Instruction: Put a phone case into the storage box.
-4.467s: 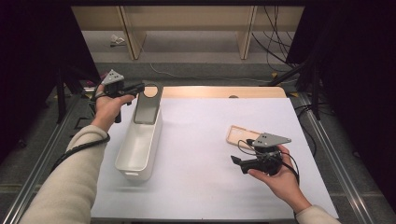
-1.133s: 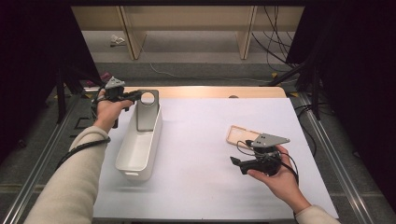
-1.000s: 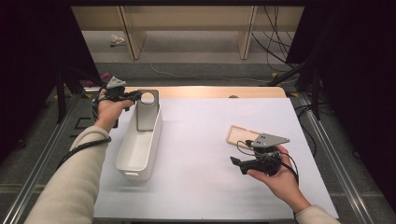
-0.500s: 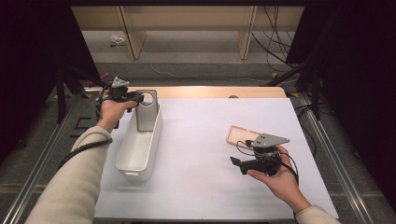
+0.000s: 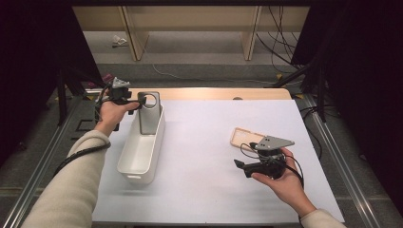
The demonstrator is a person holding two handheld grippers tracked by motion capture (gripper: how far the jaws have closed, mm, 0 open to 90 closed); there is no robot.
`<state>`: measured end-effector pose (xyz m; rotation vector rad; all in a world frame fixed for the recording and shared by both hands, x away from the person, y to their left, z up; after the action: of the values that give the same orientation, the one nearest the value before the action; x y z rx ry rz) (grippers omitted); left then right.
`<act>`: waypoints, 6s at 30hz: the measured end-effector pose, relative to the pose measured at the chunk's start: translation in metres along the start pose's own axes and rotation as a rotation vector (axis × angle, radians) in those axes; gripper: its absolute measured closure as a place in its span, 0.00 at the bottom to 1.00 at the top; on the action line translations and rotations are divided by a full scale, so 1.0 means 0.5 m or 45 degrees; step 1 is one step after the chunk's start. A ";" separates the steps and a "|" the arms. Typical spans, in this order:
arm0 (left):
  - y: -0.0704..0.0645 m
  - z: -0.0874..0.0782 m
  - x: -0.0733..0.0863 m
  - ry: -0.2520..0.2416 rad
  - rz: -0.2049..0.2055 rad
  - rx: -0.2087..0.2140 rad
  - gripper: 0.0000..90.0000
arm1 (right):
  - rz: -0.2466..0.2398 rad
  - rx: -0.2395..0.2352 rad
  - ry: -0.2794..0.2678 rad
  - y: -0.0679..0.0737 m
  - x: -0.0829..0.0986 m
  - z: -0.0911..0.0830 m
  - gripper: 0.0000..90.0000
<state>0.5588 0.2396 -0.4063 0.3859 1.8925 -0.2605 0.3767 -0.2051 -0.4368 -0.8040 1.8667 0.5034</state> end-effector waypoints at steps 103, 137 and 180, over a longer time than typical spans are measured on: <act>-0.225 -0.300 0.173 -0.221 0.080 0.327 0.01 | 0.168 0.471 0.498 -0.335 0.058 0.062 1.00; -0.229 -0.301 0.173 -0.221 0.081 0.335 0.02 | 0.147 0.240 0.794 -0.229 0.096 0.026 1.00; -0.238 -0.297 0.177 -0.212 0.085 0.358 0.02 | -0.046 -0.050 0.902 -0.056 0.079 0.059 1.00</act>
<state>0.3562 0.1961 -0.4391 0.5970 1.6794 -0.5010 0.4046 -0.2174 -0.4845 -1.1392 2.4821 0.2408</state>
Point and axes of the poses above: each handheld gripper's, and its own axes: z roughly forward along the jaws, x roughly out of its underside, y roughly to its left, the point moved 3 cm from there along z, roughly forward along the jaws, and after that the axes turned 11 degrees about -y, right-handed, at the moved point
